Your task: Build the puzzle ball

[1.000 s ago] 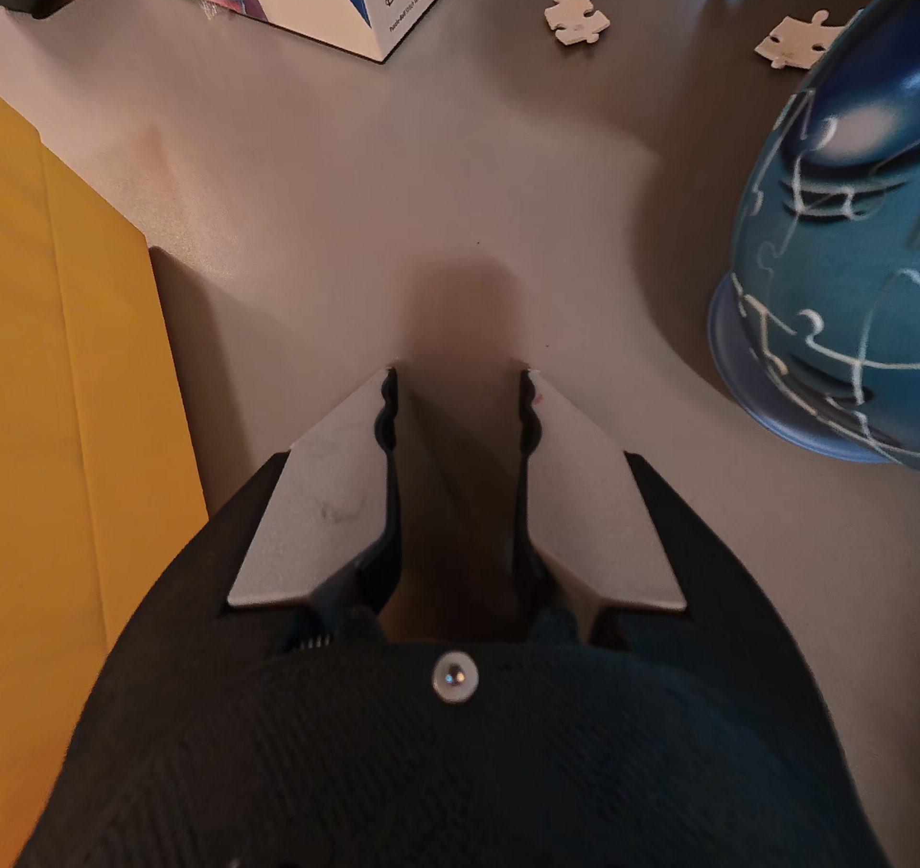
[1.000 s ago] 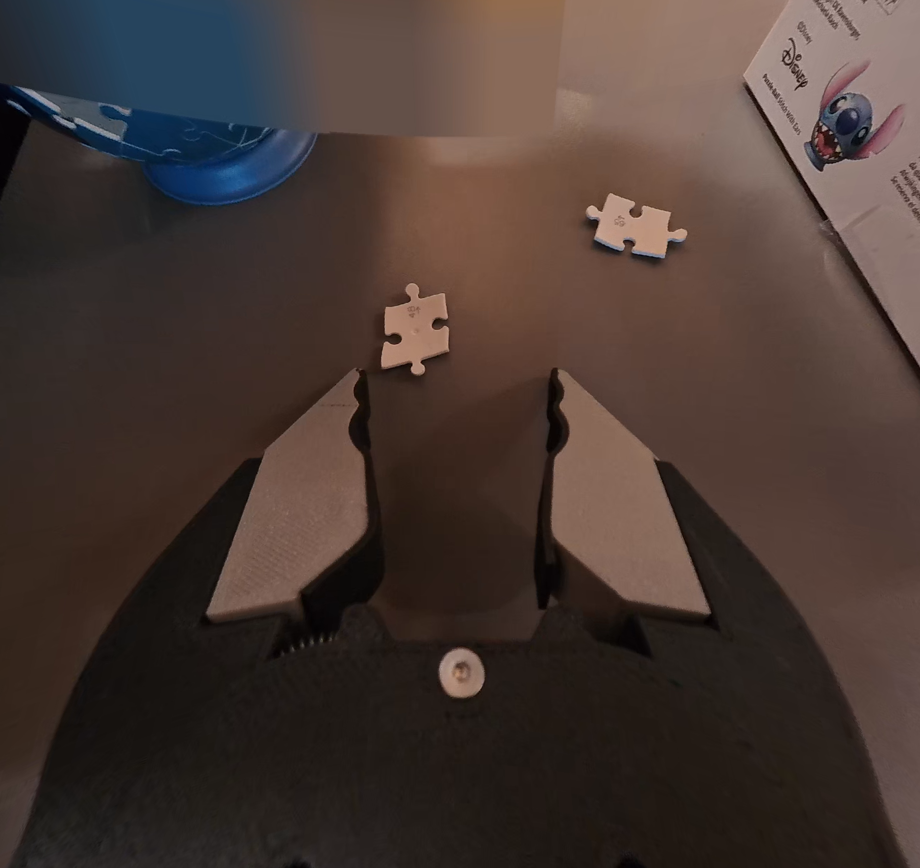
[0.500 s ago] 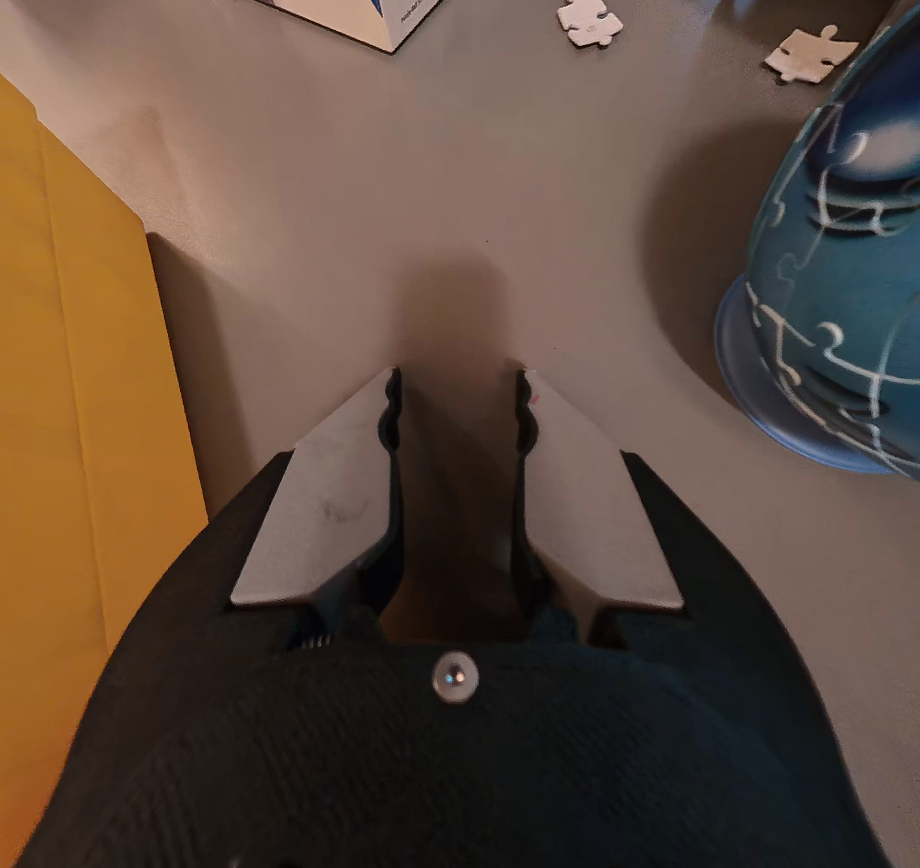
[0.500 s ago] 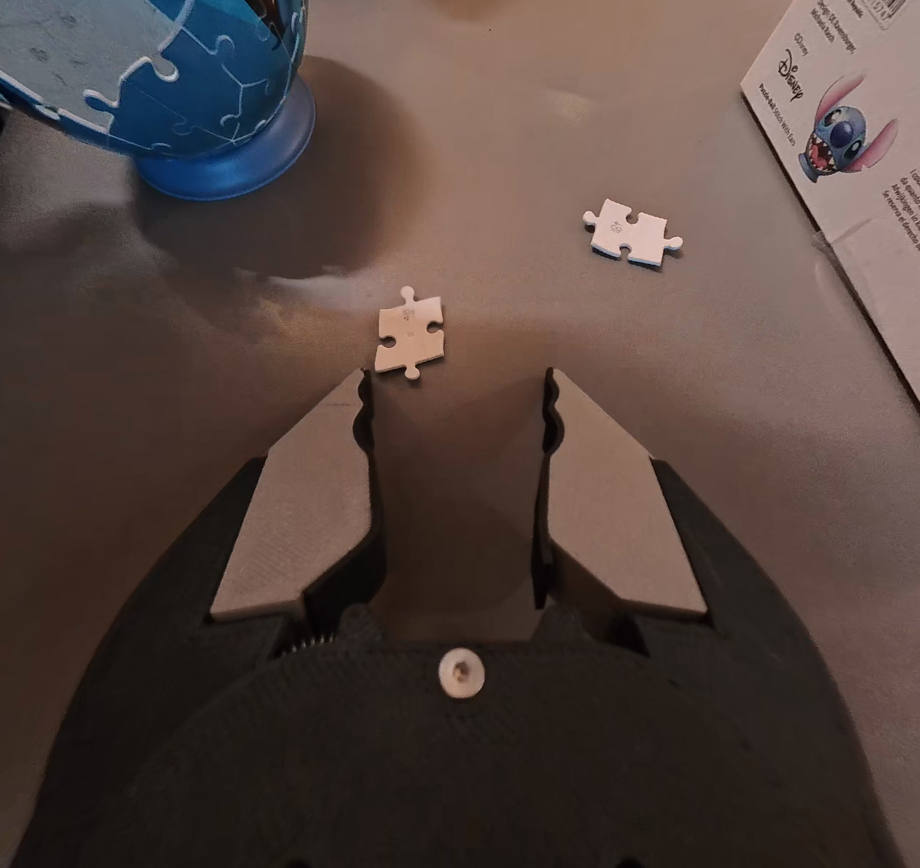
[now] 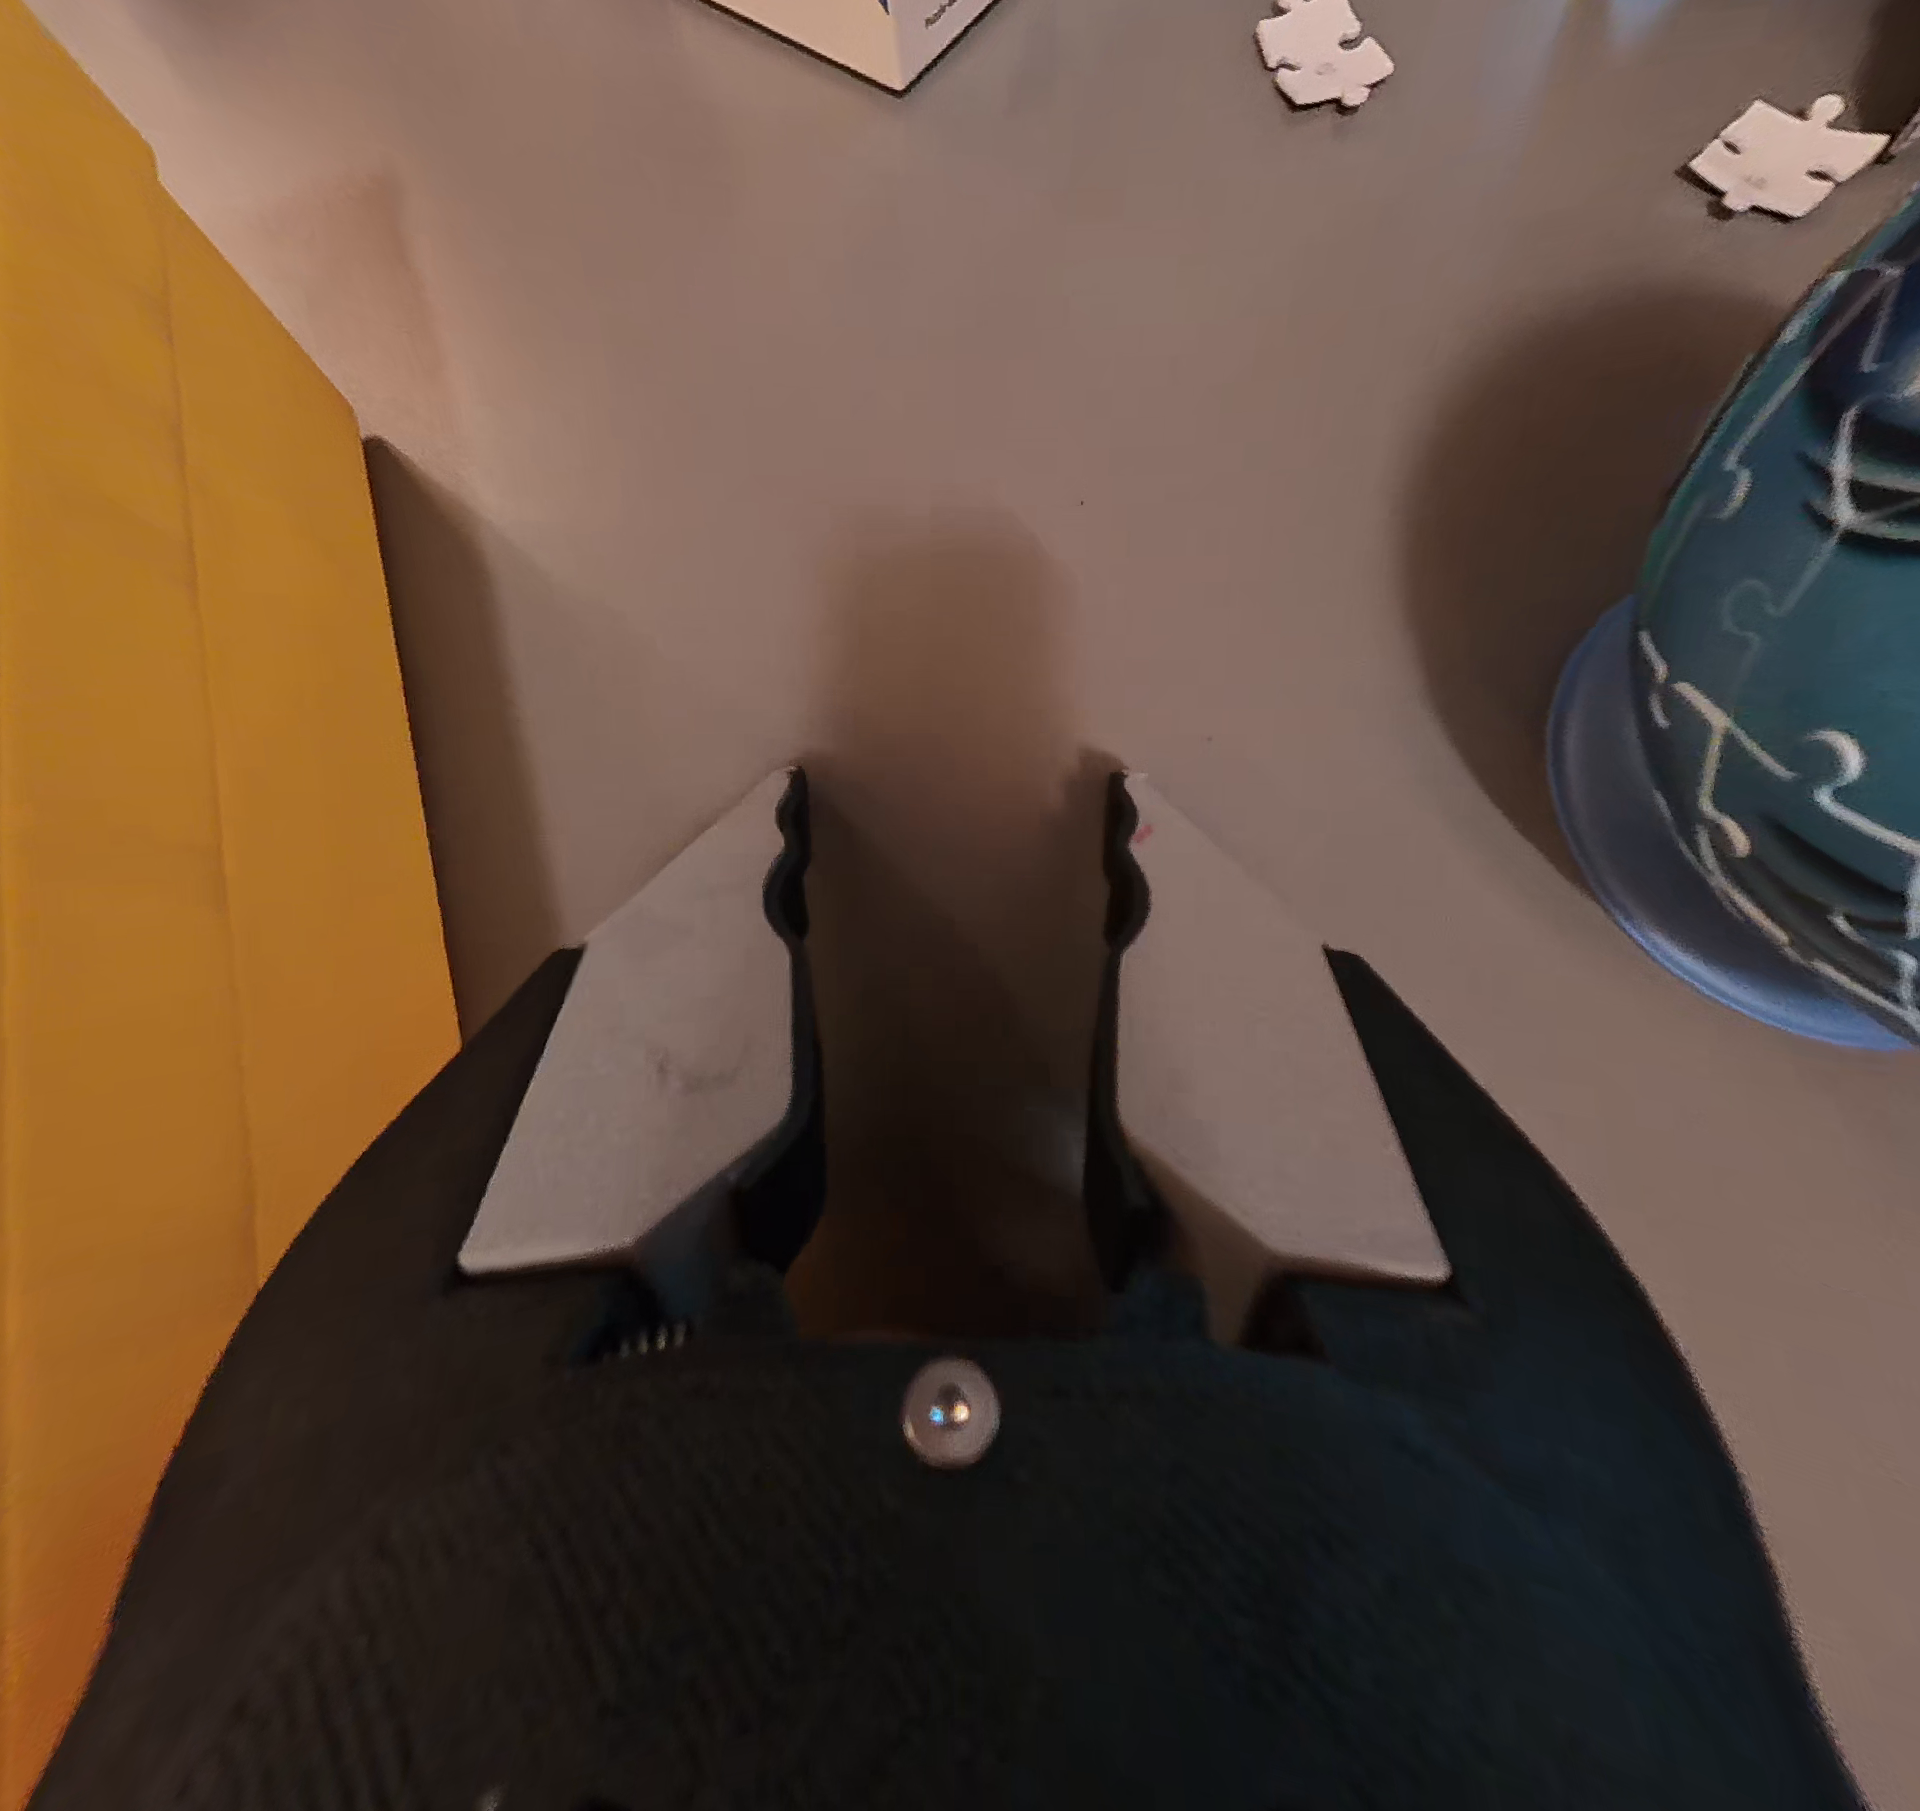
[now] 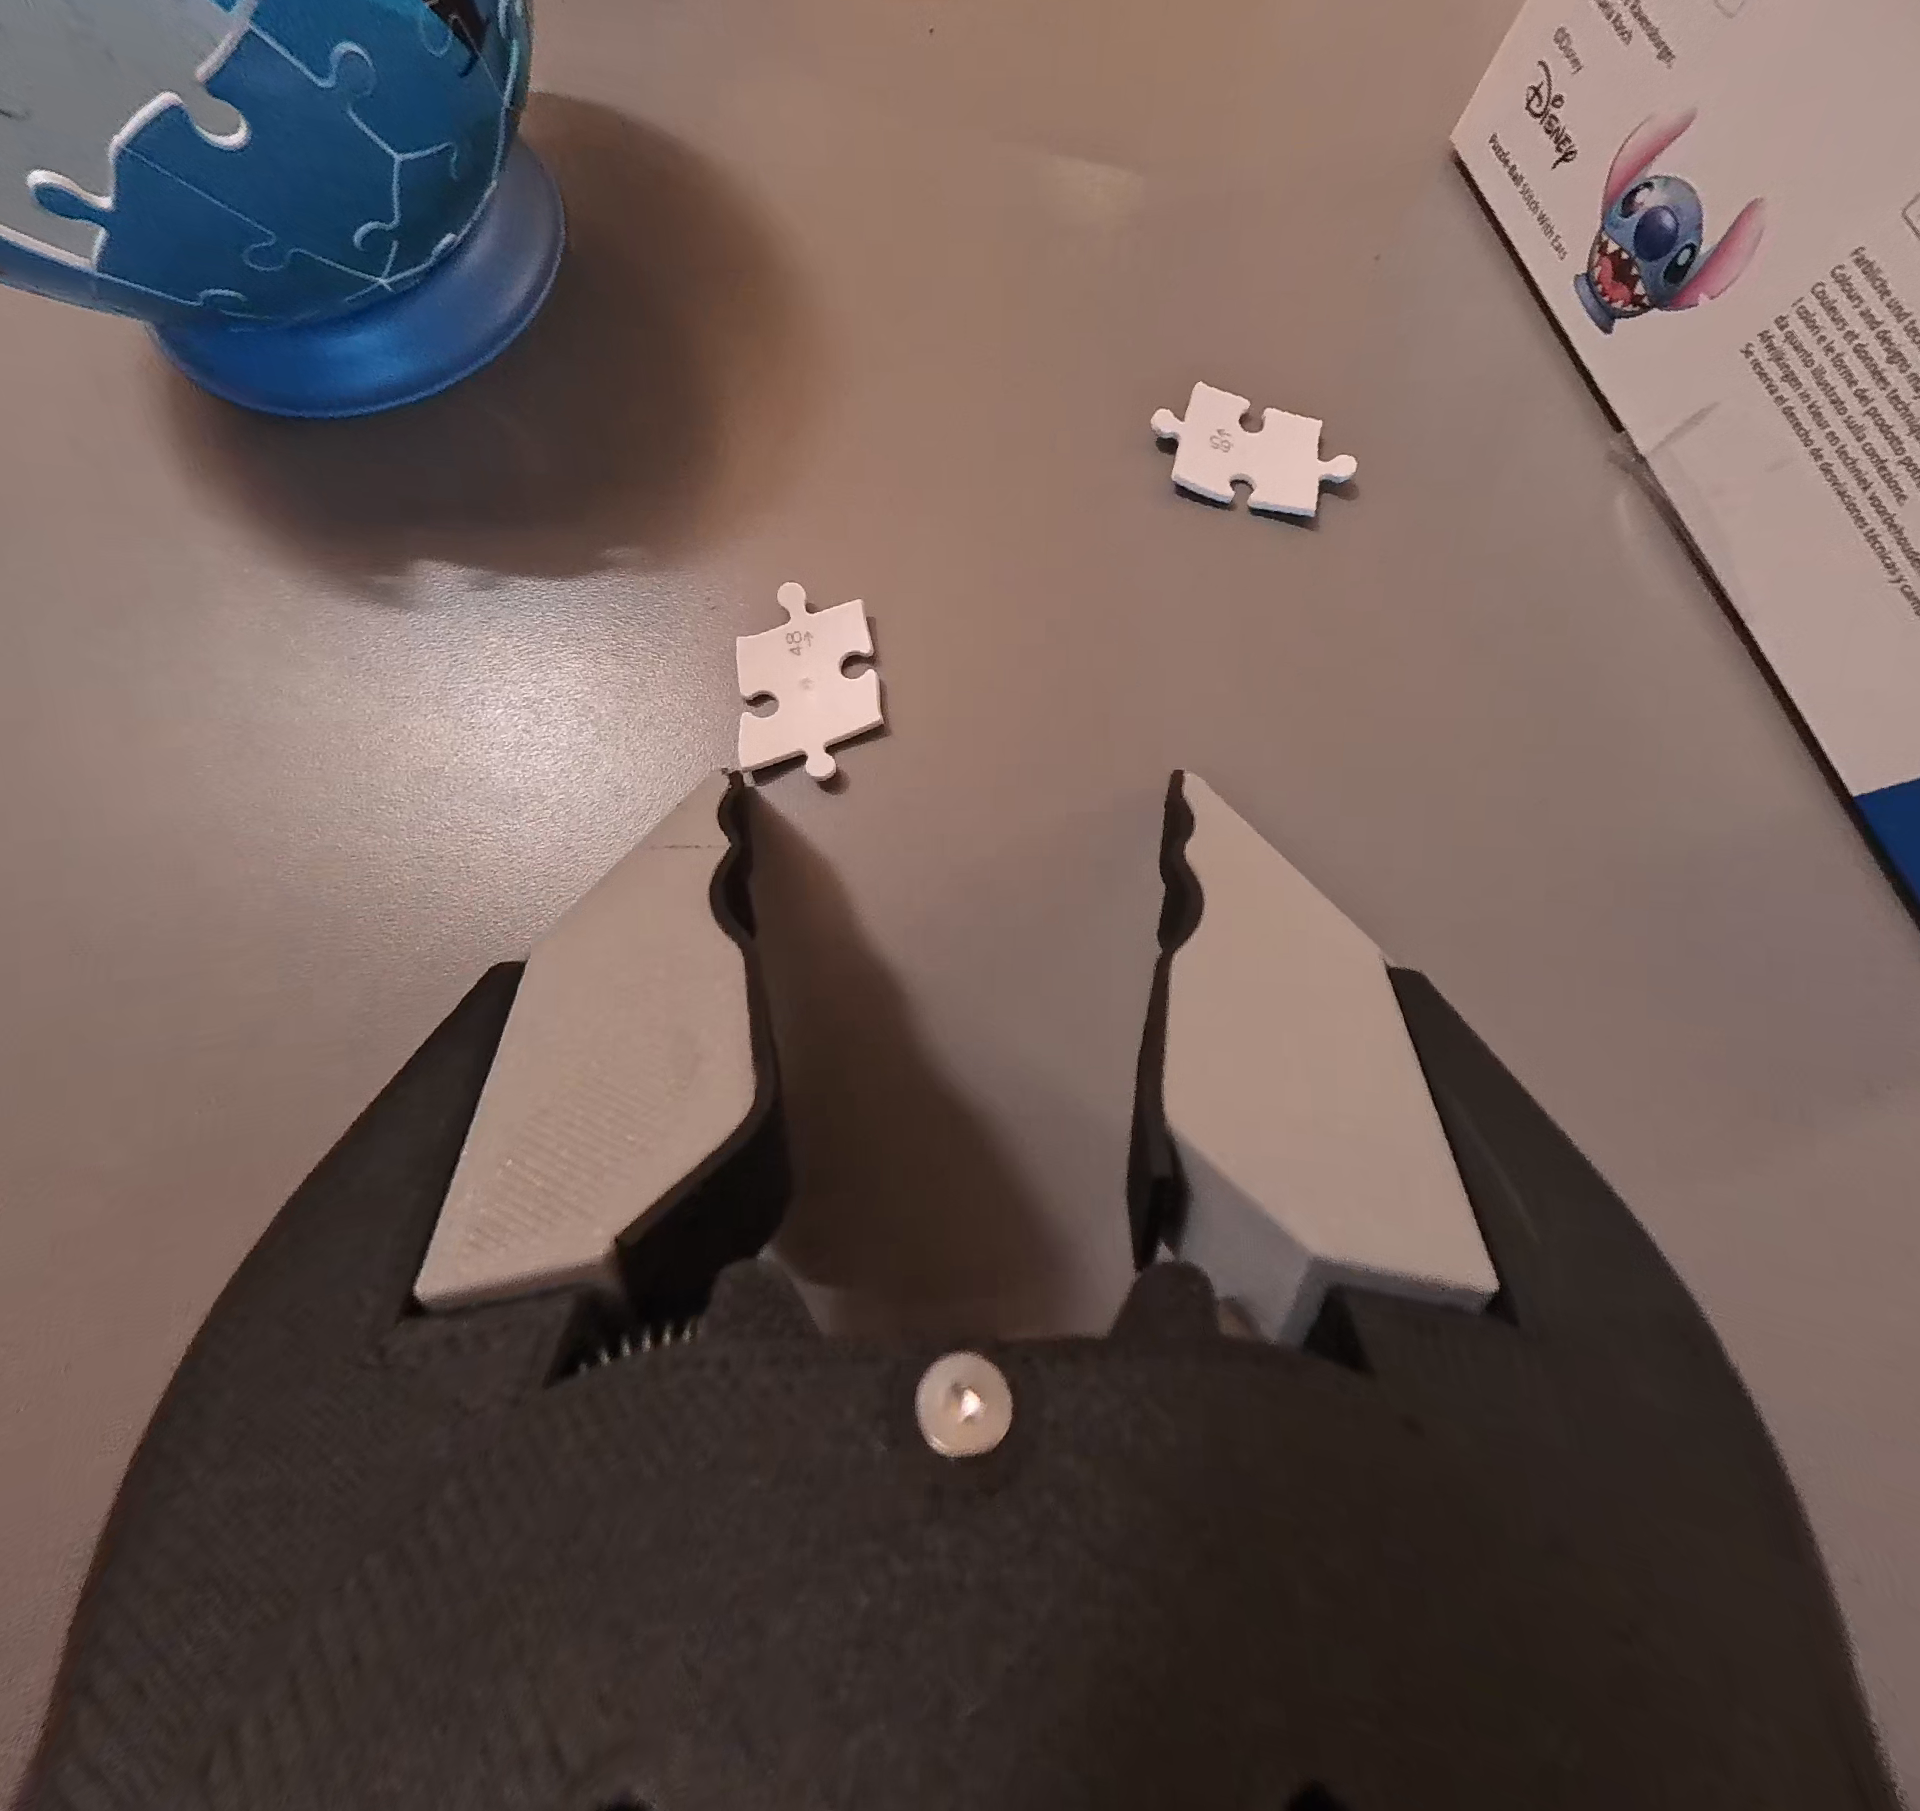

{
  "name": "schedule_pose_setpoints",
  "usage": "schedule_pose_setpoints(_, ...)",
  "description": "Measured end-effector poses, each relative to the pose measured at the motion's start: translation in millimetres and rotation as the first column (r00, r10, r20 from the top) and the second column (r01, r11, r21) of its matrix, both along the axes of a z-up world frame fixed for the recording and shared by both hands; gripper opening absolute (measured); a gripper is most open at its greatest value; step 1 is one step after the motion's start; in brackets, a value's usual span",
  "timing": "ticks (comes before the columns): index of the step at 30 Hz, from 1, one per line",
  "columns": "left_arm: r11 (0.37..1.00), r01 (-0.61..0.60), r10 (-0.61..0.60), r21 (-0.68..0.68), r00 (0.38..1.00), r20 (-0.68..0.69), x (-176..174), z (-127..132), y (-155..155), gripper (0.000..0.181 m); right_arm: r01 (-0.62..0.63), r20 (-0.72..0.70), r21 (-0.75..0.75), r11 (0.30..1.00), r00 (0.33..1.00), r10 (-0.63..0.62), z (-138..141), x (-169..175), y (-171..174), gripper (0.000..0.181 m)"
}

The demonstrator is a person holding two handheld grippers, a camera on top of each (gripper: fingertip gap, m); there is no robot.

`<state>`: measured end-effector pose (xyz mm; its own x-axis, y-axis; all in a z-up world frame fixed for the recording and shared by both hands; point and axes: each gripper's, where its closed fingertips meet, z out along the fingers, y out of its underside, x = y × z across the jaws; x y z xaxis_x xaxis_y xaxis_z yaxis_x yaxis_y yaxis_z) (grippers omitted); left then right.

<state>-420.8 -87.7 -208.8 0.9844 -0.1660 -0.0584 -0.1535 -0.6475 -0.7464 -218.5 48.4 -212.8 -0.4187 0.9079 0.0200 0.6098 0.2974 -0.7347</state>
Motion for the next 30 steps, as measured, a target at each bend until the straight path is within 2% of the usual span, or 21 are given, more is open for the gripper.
schedule_pose_setpoints(9, 1.0, -0.014, 0.014, -0.009, 1.0, 0.023, 0.9, -1.0, 0.0, 0.052, -0.013, -0.002, -0.003, 1.0, 1.0, 0.013, 0.5, -4.1, 0.2, 0.074)
schedule_pose_setpoints(12, 1.0, 0.016, -0.015, -0.013, 0.999, 0.037, 5.6, -1.2, -0.4, 0.043, -0.027, -0.005, -0.003, 1.0, 1.0, 0.027, 1.0, -9.5, 0.5, 0.069)
schedule_pose_setpoints(14, 0.998, 0.059, -0.058, -0.01, 0.998, 0.029, 11.8, -0.8, -0.3, 0.031, -0.039, -0.007, 0.0, 0.999, 0.999, 0.039, 1.2, -13.7, 0.3, 0.067)
schedule_pose_setpoints(17, 0.998, 0.058, -0.056, 0.018, 0.995, -0.083, 8.9, 0.8, 3.5, 0.02, -0.028, -0.028, 0.018, 0.999, 0.999, 0.028, 3.0, -22.8, 3.7, 0.067)
schedule_pose_setpoints(20, 0.997, 0.073, -0.064, 0.029, 0.973, -0.221, 5.8, -0.7, 8.7, 0.0, -0.032, -0.045, 0.005, 0.999, 0.999, 0.032, 6.1, -26.9, 3.3, 0.066)
schedule_pose_setpoints(23, 0.998, 0.037, -0.021, 0.055, 0.963, -0.27, -0.8, 2.1, 9.3, 0.0, -0.006, -0.095, -0.02, 1.0, 0.995, 0.004, 14.8, -29.3, 6.7, 0.064)
schedule_pose_setpoints(27, 0.984, -0.038, 0.084, 0.176, 0.962, -0.261, -20.1, 20.6, 11.1, 0.0, 0.048, -0.19, -0.092, 0.995, 0.98, -0.065, 33.2, -34.3, 12.9, 0.058)
schedule_pose_setpoints(30, 0.981, -0.056, 0.106, 0.183, 0.954, -0.28, -24.2, 21.4, 11.7, 0.0, 0.065, -0.235, -0.142, 0.988, 0.967, -0.097, 43.0, -38.2, 16.0, 0.053)
